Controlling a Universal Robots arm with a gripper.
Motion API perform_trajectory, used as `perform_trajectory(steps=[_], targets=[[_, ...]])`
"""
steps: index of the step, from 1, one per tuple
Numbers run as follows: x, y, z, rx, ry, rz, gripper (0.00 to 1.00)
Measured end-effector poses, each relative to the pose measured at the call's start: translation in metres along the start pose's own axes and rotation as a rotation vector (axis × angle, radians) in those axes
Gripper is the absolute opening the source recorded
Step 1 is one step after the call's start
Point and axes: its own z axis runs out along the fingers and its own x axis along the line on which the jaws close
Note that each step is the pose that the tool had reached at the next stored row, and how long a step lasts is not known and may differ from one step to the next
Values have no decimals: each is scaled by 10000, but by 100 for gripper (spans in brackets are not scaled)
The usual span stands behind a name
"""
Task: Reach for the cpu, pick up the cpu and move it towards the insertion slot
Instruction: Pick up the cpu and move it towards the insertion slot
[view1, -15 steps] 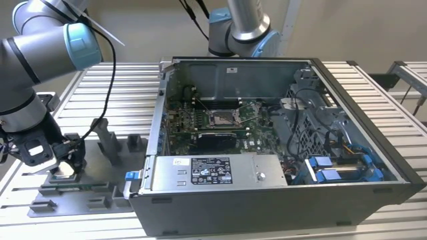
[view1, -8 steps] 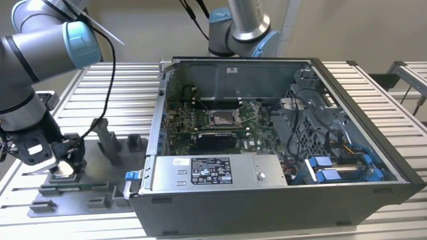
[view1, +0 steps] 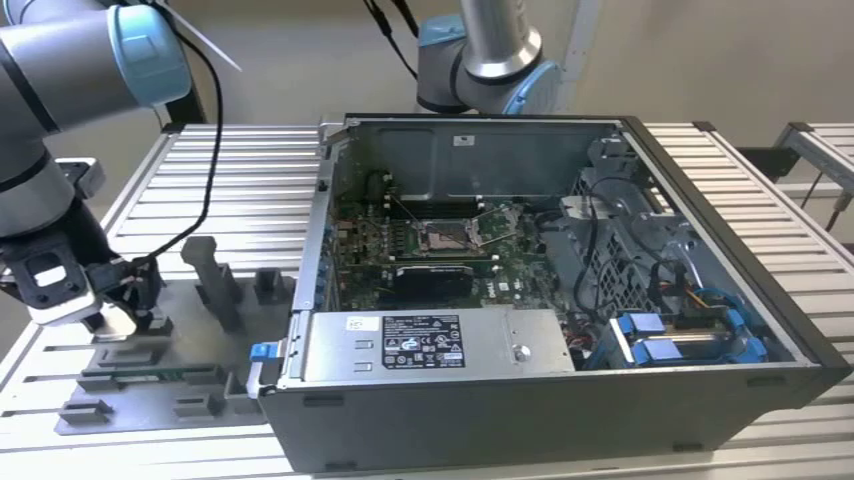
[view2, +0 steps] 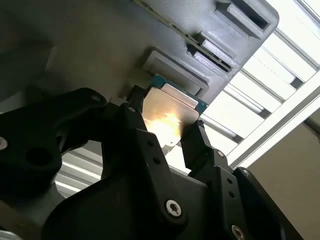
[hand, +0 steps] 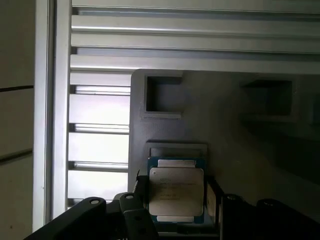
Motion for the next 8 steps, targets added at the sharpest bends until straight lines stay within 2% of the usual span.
perform_trajectory(steps=[8], targets=[[0,3,-73,0,3,1,0]])
